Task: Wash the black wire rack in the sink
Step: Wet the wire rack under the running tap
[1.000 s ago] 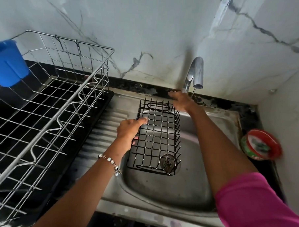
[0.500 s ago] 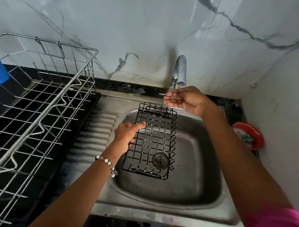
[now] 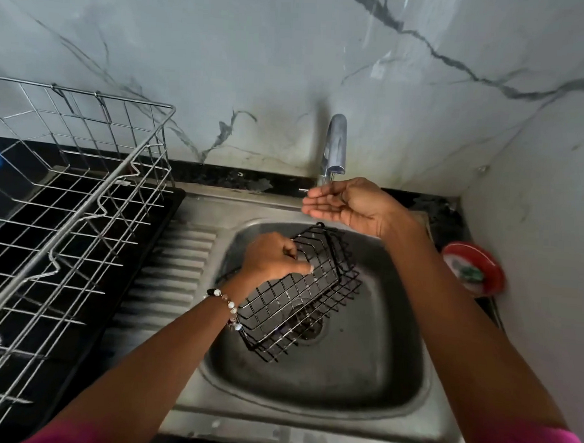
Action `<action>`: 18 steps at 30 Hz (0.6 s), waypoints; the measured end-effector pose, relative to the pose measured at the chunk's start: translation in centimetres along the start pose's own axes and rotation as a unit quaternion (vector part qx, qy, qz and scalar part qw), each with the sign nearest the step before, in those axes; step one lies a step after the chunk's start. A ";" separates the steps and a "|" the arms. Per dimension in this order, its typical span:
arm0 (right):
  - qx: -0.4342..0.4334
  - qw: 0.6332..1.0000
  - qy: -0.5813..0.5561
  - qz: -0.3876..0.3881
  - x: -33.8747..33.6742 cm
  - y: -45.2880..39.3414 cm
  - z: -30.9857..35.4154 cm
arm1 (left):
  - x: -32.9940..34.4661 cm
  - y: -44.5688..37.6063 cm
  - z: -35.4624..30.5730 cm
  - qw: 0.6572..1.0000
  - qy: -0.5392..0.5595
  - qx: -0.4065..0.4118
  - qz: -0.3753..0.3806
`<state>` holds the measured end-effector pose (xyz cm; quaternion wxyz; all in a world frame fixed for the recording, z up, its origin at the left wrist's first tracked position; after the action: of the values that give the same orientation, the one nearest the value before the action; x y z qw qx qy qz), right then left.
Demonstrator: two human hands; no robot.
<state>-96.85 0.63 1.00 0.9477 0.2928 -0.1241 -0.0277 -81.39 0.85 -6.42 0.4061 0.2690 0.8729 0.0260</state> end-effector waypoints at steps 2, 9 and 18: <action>0.002 0.999 0.022 -0.030 -0.6 -0.4 0.0 | 0.2 -0.6 -0.3 0.997 -0.063 0.034 0.003; 0.022 0.997 0.058 -0.035 0.3 -1.7 -0.2 | 0.0 -1.4 -1.2 0.986 -0.149 0.080 -0.014; 0.017 0.987 0.123 -0.100 0.6 -2.3 0.1 | -0.2 -1.2 -1.0 0.986 -0.131 0.107 -0.006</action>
<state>-96.27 -1.38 -0.09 0.9432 0.3207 0.0230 -0.0841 -82.52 -0.10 -5.91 0.4857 0.3067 0.8118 -0.1050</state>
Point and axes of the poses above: each hand's wrist, its own y-axis away from the middle knuckle, its own x-axis out of the palm, z = x × y, the point moved 6 cm from there along -y, towards the middle knuckle, and after that the axes turned 4 degrees about x, right-handed, at the moved point
